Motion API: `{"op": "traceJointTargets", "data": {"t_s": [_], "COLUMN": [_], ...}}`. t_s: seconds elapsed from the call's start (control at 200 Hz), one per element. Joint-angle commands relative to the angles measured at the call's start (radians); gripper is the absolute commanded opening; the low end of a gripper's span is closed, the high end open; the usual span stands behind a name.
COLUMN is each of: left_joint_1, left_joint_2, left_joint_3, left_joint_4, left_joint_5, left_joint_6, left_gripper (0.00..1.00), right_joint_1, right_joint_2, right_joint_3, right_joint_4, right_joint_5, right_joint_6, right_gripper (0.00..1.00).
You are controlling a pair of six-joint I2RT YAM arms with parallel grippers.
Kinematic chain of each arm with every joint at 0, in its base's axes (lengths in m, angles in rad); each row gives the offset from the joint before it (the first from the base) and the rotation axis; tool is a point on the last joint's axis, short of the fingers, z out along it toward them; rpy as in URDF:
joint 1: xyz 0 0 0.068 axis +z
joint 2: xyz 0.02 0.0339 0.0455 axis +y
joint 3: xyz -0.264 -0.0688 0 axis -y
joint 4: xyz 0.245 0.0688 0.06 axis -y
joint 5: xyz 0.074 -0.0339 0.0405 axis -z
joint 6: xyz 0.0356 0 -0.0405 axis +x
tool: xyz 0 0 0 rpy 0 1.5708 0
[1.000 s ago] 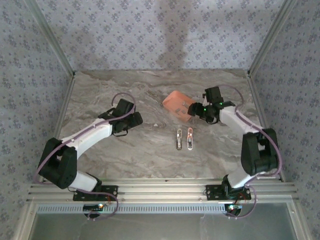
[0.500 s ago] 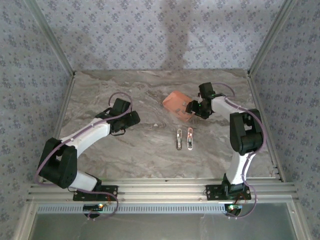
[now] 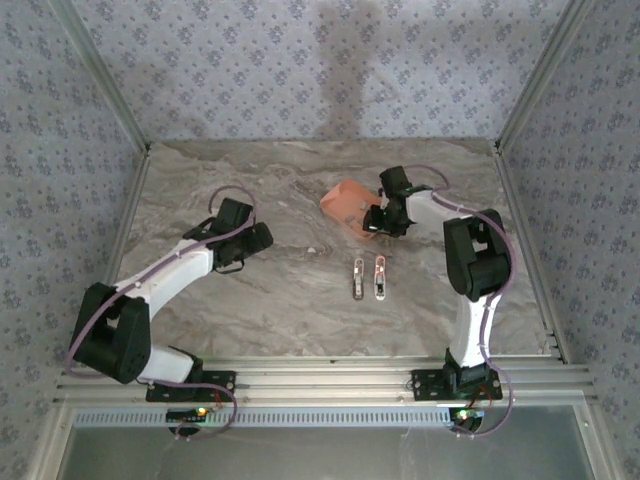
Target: Load the staples into the stapler
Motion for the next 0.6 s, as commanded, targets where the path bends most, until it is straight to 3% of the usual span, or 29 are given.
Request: {"op": "traceJointTargets", "data": {"t_s": [0.0, 0.595], "left_joint_1": [0.026, 0.173], "left_joint_2": [-0.049, -0.168], "left_joint_3": [-0.024, -0.039], "left_joint_4": [-0.006, -0.073], "left_joint_5": [0.009, 0.055], "left_joint_6": [0.013, 0.106], "left_gripper": [0.87, 0.86], "right_joint_1": [0.025, 0.147], "right_joint_2": [0.037, 0.094], "right_joint_3": [0.046, 0.138], "right_joint_4": [-0.028, 0.005], "right_joint_5": [0.01, -0.037], "right_joint_6": [-0.073, -0.437], "right_gripper": [0.42, 0.34]}}
